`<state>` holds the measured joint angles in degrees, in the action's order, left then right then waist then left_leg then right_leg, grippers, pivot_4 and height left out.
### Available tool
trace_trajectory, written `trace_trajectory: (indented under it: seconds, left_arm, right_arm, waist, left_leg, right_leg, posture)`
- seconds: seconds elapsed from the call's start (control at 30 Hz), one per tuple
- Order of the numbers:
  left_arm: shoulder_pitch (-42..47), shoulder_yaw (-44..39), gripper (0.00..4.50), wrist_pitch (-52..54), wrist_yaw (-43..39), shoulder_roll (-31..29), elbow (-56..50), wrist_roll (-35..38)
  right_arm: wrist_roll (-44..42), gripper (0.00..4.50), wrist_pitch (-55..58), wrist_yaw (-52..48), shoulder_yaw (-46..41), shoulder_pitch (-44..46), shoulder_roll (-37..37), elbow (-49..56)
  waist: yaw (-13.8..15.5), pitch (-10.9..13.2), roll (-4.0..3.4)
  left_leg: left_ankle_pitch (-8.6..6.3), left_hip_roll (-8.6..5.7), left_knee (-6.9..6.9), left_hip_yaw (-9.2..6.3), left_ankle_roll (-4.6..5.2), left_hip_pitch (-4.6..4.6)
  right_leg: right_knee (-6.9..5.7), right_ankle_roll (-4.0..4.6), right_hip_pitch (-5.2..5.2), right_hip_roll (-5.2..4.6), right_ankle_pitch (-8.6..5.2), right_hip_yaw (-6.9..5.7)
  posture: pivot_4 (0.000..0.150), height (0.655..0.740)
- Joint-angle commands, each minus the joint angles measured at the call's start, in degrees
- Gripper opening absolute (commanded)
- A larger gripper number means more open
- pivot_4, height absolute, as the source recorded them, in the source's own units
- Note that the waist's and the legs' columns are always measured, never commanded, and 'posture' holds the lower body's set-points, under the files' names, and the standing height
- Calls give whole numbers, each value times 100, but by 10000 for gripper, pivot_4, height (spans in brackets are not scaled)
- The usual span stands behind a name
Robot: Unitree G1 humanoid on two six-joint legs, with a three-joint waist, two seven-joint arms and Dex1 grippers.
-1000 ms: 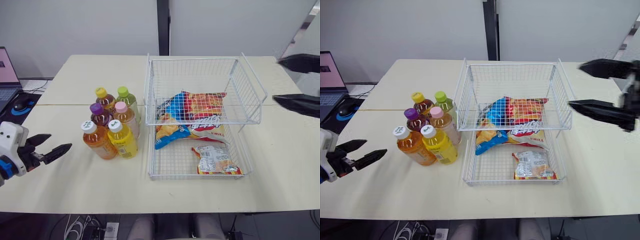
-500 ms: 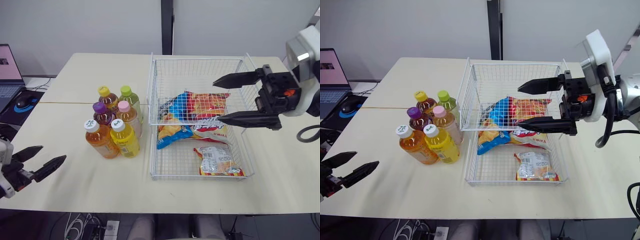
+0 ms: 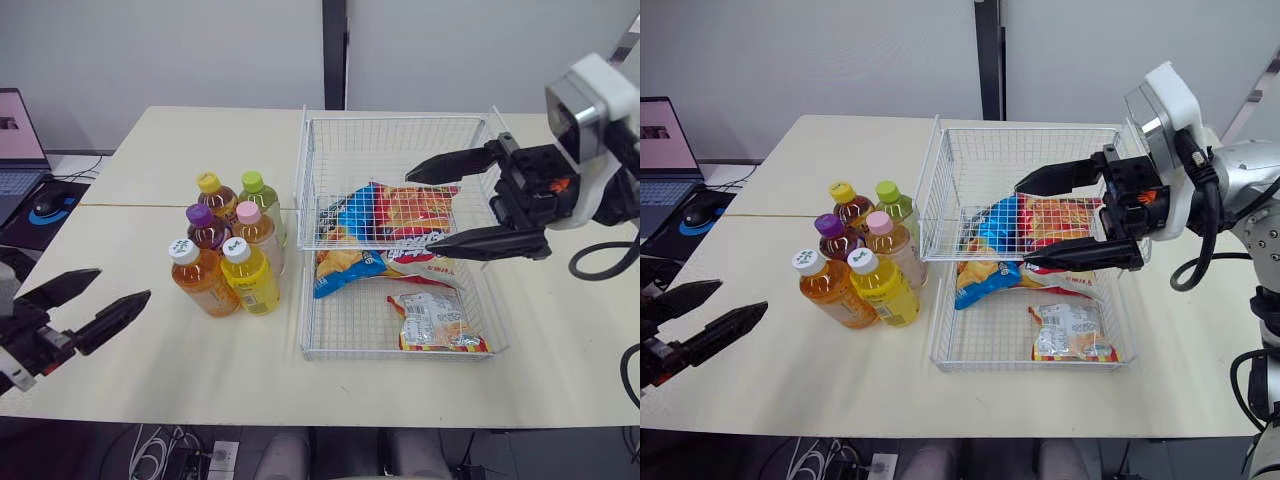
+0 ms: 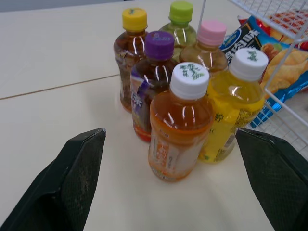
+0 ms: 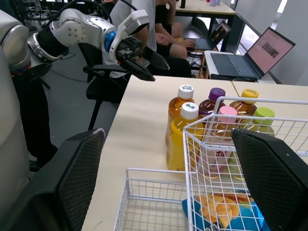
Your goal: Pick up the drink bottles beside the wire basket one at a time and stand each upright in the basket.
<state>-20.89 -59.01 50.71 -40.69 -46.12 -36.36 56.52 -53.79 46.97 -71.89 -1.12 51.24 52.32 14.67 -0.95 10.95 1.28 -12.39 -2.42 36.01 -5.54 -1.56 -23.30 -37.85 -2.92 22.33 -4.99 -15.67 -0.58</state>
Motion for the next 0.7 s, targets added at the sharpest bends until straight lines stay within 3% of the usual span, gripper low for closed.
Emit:
trace_trajectory:
  seconds: [0.03,0.2,0.5,0.7]
  left_arm:
    - [127,-71,44687,10,381,-33,-263,372]
    - [387,252,44687,-128,1015,151,-418,591]
    - [1189,1564,44687,-722,1972,459,-330,-265]
    - [1368,2117,44687,-1052,2049,578,-140,-808]
  right_arm:
    - [25,45000,-50,-43,-134,123,-19,131]
    - [39,45000,-7,-40,-177,74,-49,187]
    - [88,45000,-24,-51,-131,176,-156,125]
    - [78,45000,0,-39,-142,170,-188,127]
  waist:
    - [0,0,0]
    - [5,0,0]
    - [68,-1,1]
    - [70,-1,1]
  left_leg:
    - [0,0,0,0,0,0]
    - [0,1,0,1,0,2]
    - [0,-2,0,5,0,4]
    - [0,-2,-1,7,-1,4]
  right_leg:
    - [0,0,0,0,0,-1]
    - [-1,1,-1,2,0,0]
    - [-1,0,-3,9,1,2]
    - [-1,-1,-2,17,2,4]
  posture:
    - [1500,7400]
    - [1500,7400]
    - [1500,7400]
    - [1500,7400]
